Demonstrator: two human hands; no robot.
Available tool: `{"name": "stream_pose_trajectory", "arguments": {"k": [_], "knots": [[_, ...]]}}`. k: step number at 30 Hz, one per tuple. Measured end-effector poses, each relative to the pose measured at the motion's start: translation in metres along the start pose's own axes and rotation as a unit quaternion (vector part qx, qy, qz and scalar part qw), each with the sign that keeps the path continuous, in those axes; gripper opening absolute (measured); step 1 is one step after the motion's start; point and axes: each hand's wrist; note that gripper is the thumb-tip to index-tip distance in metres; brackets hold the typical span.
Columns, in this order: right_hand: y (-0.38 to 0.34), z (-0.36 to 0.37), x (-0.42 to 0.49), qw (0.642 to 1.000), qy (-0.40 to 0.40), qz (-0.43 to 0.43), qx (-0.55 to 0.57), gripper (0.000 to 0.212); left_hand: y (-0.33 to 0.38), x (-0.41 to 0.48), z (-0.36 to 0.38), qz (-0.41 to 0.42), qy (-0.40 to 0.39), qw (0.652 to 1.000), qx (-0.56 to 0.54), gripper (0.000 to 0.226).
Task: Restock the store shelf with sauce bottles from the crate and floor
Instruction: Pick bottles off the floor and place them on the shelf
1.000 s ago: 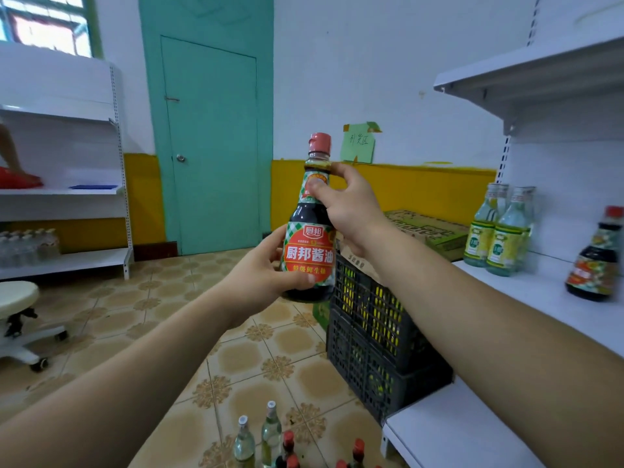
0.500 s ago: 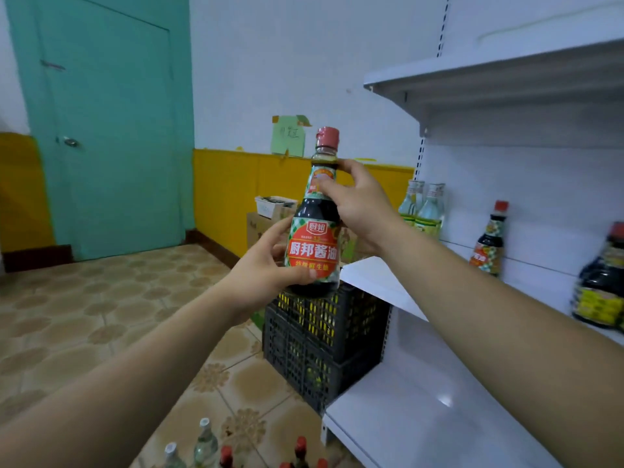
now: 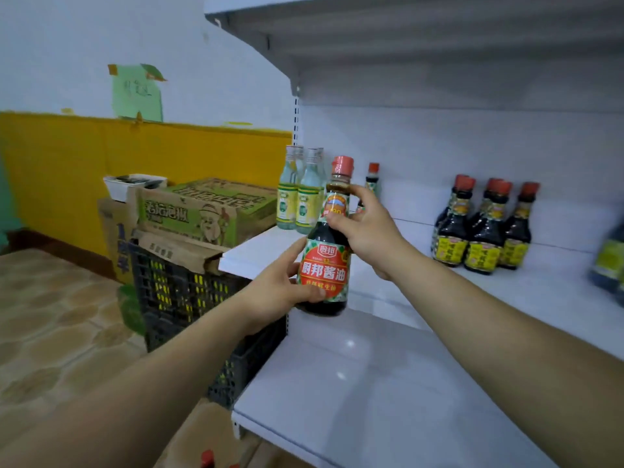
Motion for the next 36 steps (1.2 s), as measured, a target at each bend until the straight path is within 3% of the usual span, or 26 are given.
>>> {"name": "stream_pose_trajectory", "arguments": {"k": [4, 8, 12, 17, 24, 36], "knots": [[0.035, -0.045, 0.005, 0.996, 0.081, 0.035, -0.001, 0.054, -0.019, 0.054, 0.035, -0.006, -0.084, 0.994, 0.066, 0.084], [0.066, -0.079, 0.008, 0.987, 0.141, 0.064, -0.037, 0.058, -0.041, 0.099, 0.049, -0.028, -0.108, 0.966, 0.234, 0.082], [0.094, -0.095, 0.024, 0.982, 0.169, 0.072, -0.049, 0.061, -0.060, 0.136, 0.041, -0.033, -0.069, 0.897, 0.435, 0.066], [0.112, -0.102, 0.047, 0.982, 0.169, 0.065, -0.062, 0.062, -0.077, 0.167, 0.028, -0.079, -0.071, 0.807, 0.580, 0.069], [0.131, -0.084, 0.088, 0.975, 0.143, 0.052, -0.162, 0.036, -0.077, 0.187, 0.016, -0.079, -0.058, 0.793, 0.602, 0.074], [0.147, -0.045, 0.168, 0.967, 0.156, 0.038, -0.197, 0.035, -0.085, 0.193, 0.012, -0.059, -0.057, 0.810, 0.581, 0.074]]}}
Point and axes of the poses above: each hand's wrist, its own x-axis towards the middle knuckle, its own z-axis out of the palm, y = z × x, and after that the axes turned 14 degrees about -x, right-handed
